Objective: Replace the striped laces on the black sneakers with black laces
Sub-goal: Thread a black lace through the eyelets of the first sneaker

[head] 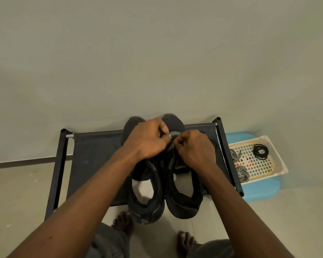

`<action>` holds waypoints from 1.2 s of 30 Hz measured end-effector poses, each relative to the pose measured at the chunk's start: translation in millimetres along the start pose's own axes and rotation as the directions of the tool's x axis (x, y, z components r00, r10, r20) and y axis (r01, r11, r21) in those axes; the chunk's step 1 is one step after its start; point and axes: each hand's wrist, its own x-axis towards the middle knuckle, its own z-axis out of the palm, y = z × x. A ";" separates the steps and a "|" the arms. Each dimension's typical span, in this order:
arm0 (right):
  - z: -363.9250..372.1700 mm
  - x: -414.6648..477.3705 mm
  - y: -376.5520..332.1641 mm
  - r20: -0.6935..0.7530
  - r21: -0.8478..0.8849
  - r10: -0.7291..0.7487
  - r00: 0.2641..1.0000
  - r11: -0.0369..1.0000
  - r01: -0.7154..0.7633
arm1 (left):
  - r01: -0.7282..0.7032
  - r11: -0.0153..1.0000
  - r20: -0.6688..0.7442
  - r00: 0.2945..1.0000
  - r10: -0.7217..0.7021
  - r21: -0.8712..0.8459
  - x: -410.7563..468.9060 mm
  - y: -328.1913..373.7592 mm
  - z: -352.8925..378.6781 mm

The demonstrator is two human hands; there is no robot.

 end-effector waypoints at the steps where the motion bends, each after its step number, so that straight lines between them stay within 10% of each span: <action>1: -0.6 0.3 -0.8 0.006 -0.003 0.008 1.000 1.000 -0.008 | -0.014 0.998 0.028 1.000 0.012 0.056 -2.6 2.3 3.2; 13: -7.6 -6.3 -6.8 0.020 0.053 0.039 0.999 0.998 -0.040 | -0.069 0.960 -0.134 0.985 0.109 0.272 -28.5 3.1 23.5; 22: -0.3 9.8 -8.5 0.037 -0.079 0.025 0.999 0.997 -0.022 | 0.089 0.988 -0.146 0.983 -0.107 -0.129 -7.7 -1.2 21.3; 36: 4.2 14.7 -21.7 -0.044 -0.268 -0.016 0.999 0.963 0.004 | 0.003 0.754 -0.220 0.956 -0.195 -0.657 -64.4 -9.5 4.1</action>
